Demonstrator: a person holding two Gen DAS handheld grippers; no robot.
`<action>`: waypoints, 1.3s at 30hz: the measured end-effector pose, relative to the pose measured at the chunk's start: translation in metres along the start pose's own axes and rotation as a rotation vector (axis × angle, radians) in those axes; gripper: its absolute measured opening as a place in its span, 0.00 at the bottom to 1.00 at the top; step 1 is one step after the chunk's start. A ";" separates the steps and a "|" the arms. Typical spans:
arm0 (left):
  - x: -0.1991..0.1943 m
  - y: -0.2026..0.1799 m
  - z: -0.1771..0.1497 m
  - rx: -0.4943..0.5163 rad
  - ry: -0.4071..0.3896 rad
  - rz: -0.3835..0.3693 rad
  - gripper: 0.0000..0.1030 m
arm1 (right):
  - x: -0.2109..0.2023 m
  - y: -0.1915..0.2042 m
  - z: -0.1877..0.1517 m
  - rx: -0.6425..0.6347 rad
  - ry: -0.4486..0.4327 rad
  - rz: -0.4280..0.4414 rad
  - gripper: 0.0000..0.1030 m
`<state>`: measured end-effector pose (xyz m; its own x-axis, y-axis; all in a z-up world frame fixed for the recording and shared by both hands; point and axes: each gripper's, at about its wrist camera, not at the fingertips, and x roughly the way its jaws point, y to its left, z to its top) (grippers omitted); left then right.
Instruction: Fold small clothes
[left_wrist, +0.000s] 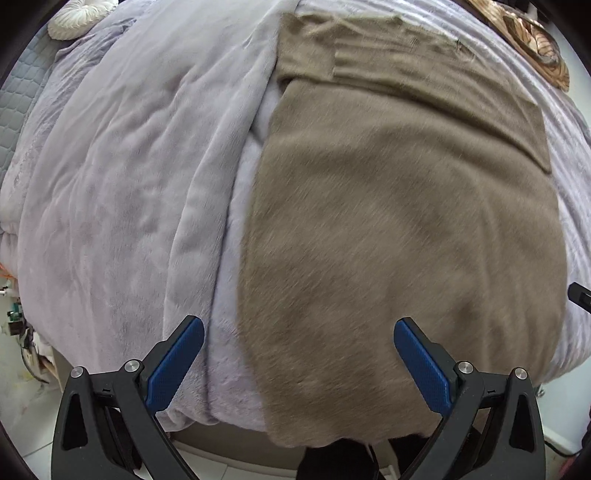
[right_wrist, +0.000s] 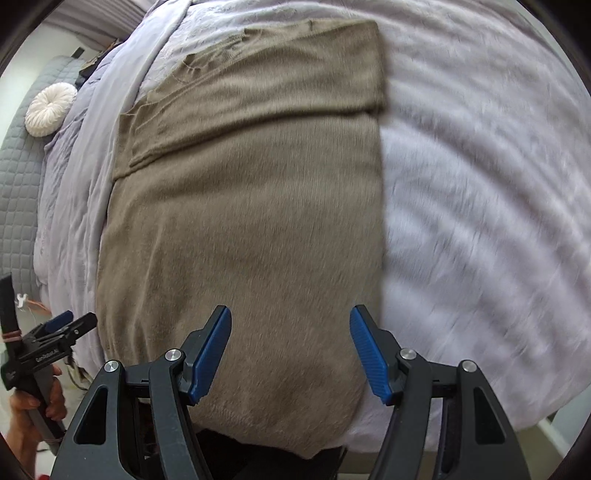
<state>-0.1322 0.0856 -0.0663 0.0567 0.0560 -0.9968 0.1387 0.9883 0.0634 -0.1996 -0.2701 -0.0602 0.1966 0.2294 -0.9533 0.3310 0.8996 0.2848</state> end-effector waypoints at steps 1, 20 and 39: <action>0.006 0.006 -0.007 -0.003 0.013 -0.007 1.00 | 0.002 -0.001 -0.007 0.012 0.003 -0.004 0.68; 0.046 0.007 -0.064 0.049 0.104 -0.311 0.90 | 0.038 -0.047 -0.123 0.248 0.057 0.226 0.68; -0.022 0.049 0.013 -0.080 -0.064 -0.571 0.13 | -0.013 -0.044 -0.042 0.352 -0.115 0.727 0.10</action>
<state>-0.1138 0.1307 -0.0403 0.0549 -0.4951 -0.8671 0.0896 0.8674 -0.4895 -0.2550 -0.2972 -0.0644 0.5614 0.6542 -0.5068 0.3510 0.3664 0.8617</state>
